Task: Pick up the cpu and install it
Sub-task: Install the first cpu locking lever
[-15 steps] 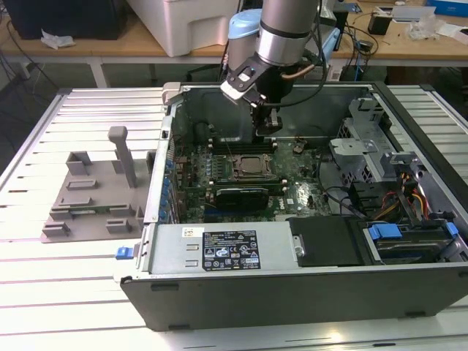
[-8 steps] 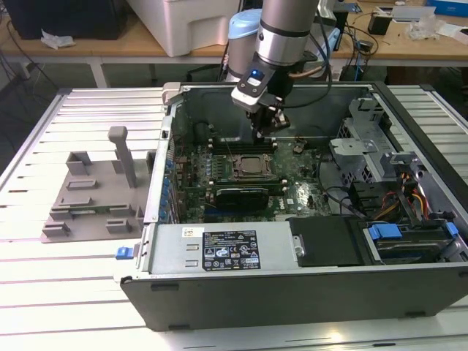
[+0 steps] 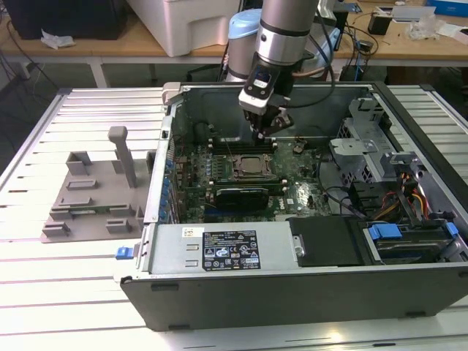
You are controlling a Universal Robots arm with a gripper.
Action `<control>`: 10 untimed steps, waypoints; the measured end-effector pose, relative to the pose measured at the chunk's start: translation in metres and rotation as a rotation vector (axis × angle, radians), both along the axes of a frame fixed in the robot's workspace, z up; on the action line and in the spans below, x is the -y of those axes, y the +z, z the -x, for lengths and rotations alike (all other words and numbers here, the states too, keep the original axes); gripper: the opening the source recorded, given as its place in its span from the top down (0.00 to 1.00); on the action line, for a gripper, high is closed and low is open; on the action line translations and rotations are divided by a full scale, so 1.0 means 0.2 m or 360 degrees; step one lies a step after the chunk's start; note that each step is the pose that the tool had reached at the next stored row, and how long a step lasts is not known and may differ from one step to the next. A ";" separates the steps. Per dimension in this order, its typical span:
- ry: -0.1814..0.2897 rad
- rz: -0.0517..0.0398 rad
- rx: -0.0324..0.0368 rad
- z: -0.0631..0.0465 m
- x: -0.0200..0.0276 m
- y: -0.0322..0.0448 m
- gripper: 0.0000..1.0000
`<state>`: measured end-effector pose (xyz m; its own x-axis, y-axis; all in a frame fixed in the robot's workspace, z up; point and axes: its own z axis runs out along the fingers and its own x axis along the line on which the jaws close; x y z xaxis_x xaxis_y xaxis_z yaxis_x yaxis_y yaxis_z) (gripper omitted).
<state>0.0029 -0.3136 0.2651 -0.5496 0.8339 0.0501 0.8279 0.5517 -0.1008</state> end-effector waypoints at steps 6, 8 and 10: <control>0.0099 0.0000 0.0000 0.00 0.000 0.000 0.89; 0.0140 0.0000 0.0000 0.00 0.000 0.000 0.89; 0.0168 0.0000 0.0000 0.00 0.000 0.000 0.89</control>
<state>0.0029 -0.3136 0.2651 -0.6342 0.7715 0.0500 0.7653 0.6357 -0.1008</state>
